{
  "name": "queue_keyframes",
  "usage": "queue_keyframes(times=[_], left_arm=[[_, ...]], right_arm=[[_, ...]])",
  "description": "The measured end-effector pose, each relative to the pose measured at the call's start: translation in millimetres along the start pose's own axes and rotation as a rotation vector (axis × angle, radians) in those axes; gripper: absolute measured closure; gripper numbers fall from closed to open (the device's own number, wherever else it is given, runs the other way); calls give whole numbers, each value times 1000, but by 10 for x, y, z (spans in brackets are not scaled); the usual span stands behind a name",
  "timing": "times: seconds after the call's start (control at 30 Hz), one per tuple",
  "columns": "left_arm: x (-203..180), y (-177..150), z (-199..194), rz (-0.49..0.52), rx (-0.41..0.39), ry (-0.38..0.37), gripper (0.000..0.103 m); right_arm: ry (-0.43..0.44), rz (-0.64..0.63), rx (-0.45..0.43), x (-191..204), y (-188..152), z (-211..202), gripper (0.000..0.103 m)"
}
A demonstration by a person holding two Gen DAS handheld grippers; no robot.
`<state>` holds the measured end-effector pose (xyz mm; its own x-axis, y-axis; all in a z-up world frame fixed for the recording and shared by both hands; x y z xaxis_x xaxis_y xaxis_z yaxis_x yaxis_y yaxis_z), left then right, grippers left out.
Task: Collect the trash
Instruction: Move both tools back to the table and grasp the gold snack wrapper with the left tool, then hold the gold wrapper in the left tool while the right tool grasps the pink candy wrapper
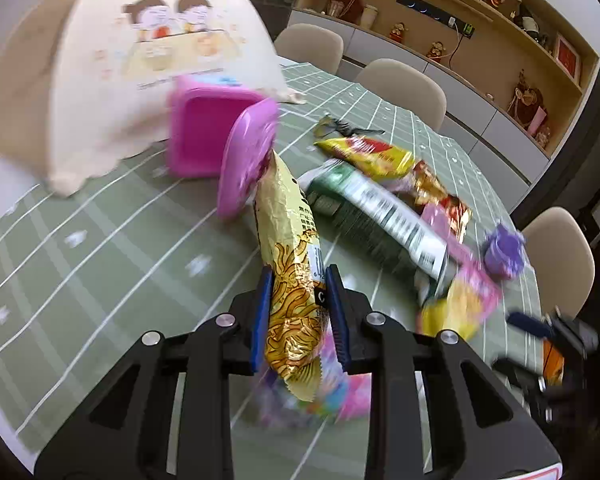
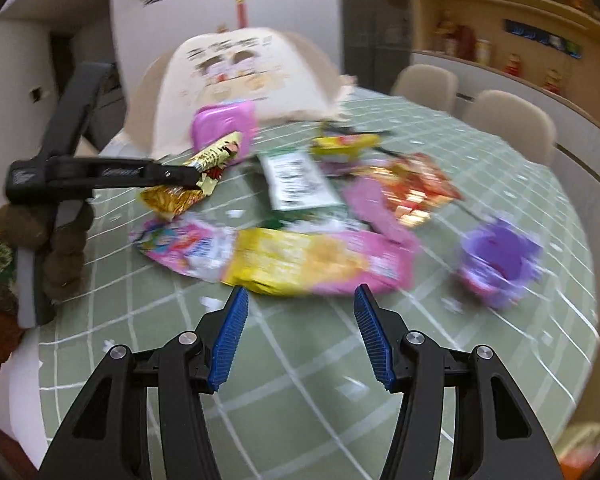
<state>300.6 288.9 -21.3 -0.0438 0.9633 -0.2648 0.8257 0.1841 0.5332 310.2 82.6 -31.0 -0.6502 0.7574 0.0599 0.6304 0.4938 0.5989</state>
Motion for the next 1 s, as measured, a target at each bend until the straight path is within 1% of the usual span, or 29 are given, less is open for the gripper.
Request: queue_keyframes(times=[0.07,0.13,0.23,0.33,0.4,0.47,0.6,0.67,0.77,0.83,0.87,0.9,0.97,1.0], left_arm=[[110,-110,-101,-4,-6,17,78],[269,-234,-224,-24,-16,41,78],[473,-380,-373,-62,-25,48,77],[665,-489,-515,-114,-47,43,77],[756,-536,-575,-138,-58,33,77],[853,-578,-634,-164,-71,24,77],[1009,-603,-733,-192,-95,-6,77],[1065,-599,-765,-199,-101,-4,77],[1152,-599,-773,-213,-106,2,77],[1213,-590,-772,-236,-108,-13,77],[1235,-576,-774,-245,-110,-17,77],[1257,-558,-781,-254,-114,-18,77],[1278,-515,-806,-264,-125,-24,77],[1283,-496,-825,-268,-132,-30,77]], right_arm=[[65,-36,21,155,132,116,51],[98,-68,38,297,275,245,51],[142,-99,67,469,474,427,51],[190,-81,107,590,611,614,51],[237,-49,135,693,667,732,51],[273,-33,144,815,703,790,51],[231,-81,136,1055,701,790,51],[206,-118,137,1188,721,815,51],[213,-143,133,1361,755,861,51],[230,-165,140,1474,762,899,51],[228,-191,152,1555,759,932,55],[211,-219,166,1621,743,966,62],[159,-265,196,1706,686,1034,66],[144,-279,189,1720,663,1026,66]])
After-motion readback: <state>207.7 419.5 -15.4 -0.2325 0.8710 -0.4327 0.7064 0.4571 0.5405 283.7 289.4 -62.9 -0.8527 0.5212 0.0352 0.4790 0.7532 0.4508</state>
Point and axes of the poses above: each gripper's, at about its wrist camera, not at the fingertips, and z roughly the way its jaws point, x to its left, y to its top, the point moved 4 cm from there along z, roughly the way its jaws point, and after that the axes turned 10 degrees about x, right-handed, at the moved point
